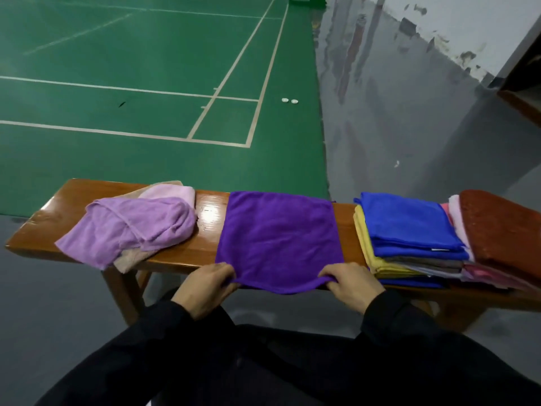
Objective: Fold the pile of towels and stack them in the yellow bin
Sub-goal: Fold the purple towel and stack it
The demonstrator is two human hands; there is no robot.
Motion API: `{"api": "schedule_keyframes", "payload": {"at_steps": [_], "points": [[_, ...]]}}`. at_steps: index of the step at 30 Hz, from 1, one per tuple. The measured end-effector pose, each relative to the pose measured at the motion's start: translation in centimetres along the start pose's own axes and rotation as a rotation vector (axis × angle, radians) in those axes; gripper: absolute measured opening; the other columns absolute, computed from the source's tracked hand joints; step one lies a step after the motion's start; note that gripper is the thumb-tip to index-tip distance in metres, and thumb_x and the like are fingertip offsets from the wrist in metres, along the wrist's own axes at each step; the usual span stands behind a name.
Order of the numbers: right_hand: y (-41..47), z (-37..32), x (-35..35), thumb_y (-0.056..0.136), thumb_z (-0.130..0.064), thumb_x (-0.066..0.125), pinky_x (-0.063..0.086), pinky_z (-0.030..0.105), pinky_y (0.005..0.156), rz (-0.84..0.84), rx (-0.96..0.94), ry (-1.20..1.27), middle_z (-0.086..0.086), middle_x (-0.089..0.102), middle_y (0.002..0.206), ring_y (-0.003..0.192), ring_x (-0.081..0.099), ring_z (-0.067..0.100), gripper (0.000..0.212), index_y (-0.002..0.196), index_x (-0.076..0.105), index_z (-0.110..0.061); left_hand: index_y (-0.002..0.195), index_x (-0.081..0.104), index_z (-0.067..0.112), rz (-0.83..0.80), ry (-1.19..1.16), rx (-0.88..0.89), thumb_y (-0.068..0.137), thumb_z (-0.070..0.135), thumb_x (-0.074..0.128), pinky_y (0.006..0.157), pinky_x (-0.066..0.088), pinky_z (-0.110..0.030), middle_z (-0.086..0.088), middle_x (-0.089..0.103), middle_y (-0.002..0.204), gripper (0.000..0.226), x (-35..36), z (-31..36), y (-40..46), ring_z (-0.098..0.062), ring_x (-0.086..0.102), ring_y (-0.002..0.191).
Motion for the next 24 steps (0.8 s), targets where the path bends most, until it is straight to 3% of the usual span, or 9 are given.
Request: {"api": "schedule_keyframes", "payload": {"at_steps": [3, 6, 10, 13, 17, 20, 24], "points": [[0.3, 0.3, -0.5, 0.102, -0.03, 0.047, 0.051, 0.041, 0.083, -0.042, 0.035, 0.063, -0.001, 0.073, 0.108, 0.102, 0.066, 0.028, 0.022, 0.112, 0.067, -0.031, 0.091, 0.054, 0.029, -0.035, -0.071, -0.034, 0.093, 0.058, 0.044, 0.069, 0.047, -0.031, 0.017, 0.057, 0.085, 0.03, 0.0, -0.1, -0.3, -0.014, 0.061, 0.078], [0.9, 0.2, -1.5, 0.104, -0.03, 0.047, 0.047, 0.035, 0.076, -0.257, 0.036, -0.023, 0.0, 0.066, 0.093, 0.091, 0.062, 0.023, 0.021, 0.097, 0.067, -0.027, 0.094, 0.055, 0.03, -0.109, -0.156, -0.022, 0.098, 0.052, 0.046, 0.072, 0.049, -0.03, 0.016, 0.062, 0.086, 0.024, -0.9, 0.2, 0.2, -0.005, 0.061, 0.078], [1.9, -0.2, -2.0, 0.096, -0.024, 0.058, 0.048, 0.032, 0.078, -0.424, 0.0, -0.218, 0.001, 0.063, 0.093, 0.099, 0.064, 0.026, 0.014, 0.101, 0.071, -0.023, 0.095, 0.06, 0.03, -0.327, -0.139, 0.031, 0.101, 0.039, 0.053, 0.072, 0.048, -0.027, 0.017, 0.063, 0.085, 0.013, -1.6, 0.9, 1.9, -0.001, 0.057, 0.074], [3.3, -0.5, -2.6, 0.096, -0.023, 0.055, 0.052, 0.036, 0.082, -0.359, 0.009, -0.164, 0.0, 0.068, 0.099, 0.094, 0.063, 0.024, 0.014, 0.097, 0.069, -0.025, 0.1, 0.068, 0.024, -0.339, -0.094, -0.003, 0.101, 0.035, 0.058, 0.073, 0.047, -0.026, 0.011, 0.069, 0.089, 0.015, -1.9, 0.7, 3.6, -0.006, 0.061, 0.077], [6.5, -0.4, -5.1, 0.101, -0.024, 0.051, 0.05, 0.035, 0.089, -0.155, 0.082, 0.045, 0.002, 0.071, 0.11, 0.1, 0.063, 0.023, 0.021, 0.106, 0.071, -0.024, 0.104, 0.073, 0.018, -0.084, -0.128, -0.112, 0.099, 0.03, 0.062, 0.079, 0.05, -0.028, 0.004, 0.074, 0.098, 0.017, -3.6, -0.7, 7.0, -0.012, 0.066, 0.085], [9.2, 0.0, -7.5, 0.098, -0.02, 0.054, 0.05, 0.037, 0.093, 0.092, 0.136, -0.015, 0.005, 0.071, 0.113, 0.106, 0.064, 0.028, 0.022, 0.112, 0.071, -0.022, 0.105, 0.073, 0.017, 0.07, -0.153, -0.273, 0.097, 0.028, 0.064, 0.078, 0.049, -0.029, 0.001, 0.074, 0.098, 0.016, -4.8, -2.4, 10.1, -0.018, 0.067, 0.087], [12.4, 0.3, -8.6, 0.092, -0.013, 0.049, 0.056, 0.045, 0.085, 0.174, 0.186, -0.173, 0.016, 0.072, 0.107, 0.098, 0.066, 0.041, 0.029, 0.112, 0.07, -0.019, 0.104, 0.074, 0.012, 0.091, -0.095, -0.376, 0.099, 0.022, 0.06, 0.076, 0.041, -0.028, -0.007, 0.074, 0.101, 0.018, -4.9, -4.3, 13.1, -0.027, 0.066, 0.093]]}}
Point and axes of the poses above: each hand's wrist, its own y-axis towards the middle knuckle, its own x-axis out of the palm, z = x × y, the point moved 3 cm from there along y, towards the middle knuckle
